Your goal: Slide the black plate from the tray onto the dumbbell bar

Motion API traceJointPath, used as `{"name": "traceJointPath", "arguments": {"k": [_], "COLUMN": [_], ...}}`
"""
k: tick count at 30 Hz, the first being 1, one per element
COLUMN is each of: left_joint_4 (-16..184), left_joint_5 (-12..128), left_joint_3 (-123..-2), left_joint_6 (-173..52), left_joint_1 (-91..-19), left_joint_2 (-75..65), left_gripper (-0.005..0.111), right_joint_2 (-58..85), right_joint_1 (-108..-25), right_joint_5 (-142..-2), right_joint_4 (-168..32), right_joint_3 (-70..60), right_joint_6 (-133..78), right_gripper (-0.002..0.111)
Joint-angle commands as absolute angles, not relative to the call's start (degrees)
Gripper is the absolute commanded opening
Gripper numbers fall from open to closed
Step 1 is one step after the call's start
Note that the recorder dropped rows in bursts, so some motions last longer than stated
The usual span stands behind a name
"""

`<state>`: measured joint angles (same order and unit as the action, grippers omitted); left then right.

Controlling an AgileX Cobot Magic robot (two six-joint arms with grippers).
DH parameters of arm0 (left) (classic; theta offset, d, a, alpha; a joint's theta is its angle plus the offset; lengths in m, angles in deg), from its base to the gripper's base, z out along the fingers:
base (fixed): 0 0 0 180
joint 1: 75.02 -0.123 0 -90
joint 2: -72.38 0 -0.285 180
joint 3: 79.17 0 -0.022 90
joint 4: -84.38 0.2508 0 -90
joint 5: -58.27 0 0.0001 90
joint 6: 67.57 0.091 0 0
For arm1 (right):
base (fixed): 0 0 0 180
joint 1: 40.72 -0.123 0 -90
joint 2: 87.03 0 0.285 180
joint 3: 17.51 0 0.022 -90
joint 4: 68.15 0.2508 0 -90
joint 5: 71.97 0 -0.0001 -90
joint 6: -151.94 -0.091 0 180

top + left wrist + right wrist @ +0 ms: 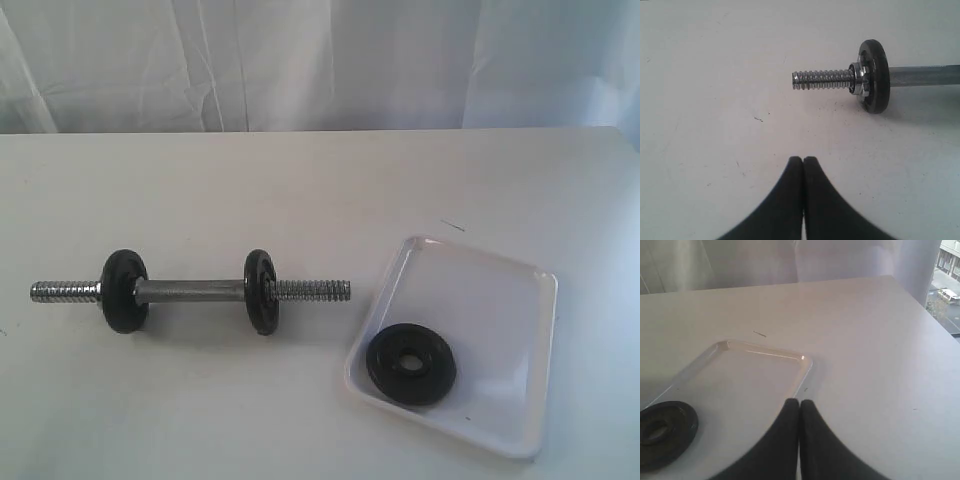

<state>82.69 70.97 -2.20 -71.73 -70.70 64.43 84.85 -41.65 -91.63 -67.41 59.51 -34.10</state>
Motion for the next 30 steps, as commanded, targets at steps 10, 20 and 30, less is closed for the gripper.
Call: {"name": "traceJointPath", "arguments": {"k": [10, 20, 30], "left_joint_4": [82.3, 82.3, 87.84], "left_joint_5": [70.27, 71.51, 74.65], "left_joint_3": [-1.95, -2.35, -24.56], "left_joint_6": [-71.99, -71.99, -71.99], "left_joint_1": [-70.32, -70.32, -70.32], "left_joint_2": [64.6, 64.6, 64.6], "left_gripper": [0.0, 0.0, 0.0], "right_joint_2": [85.18, 85.18, 85.18], "right_joint_1": [-45.73, -49.09, -49.31], "right_joint_5": [-91.34, -91.34, -91.34], "right_joint_4": [-67.72, -67.72, -67.72], "right_joint_3": [59.71, 59.71, 59.71], "right_joint_6": [-34.28, -34.28, -34.28], "right_gripper": [0.0, 0.0, 0.0]}}
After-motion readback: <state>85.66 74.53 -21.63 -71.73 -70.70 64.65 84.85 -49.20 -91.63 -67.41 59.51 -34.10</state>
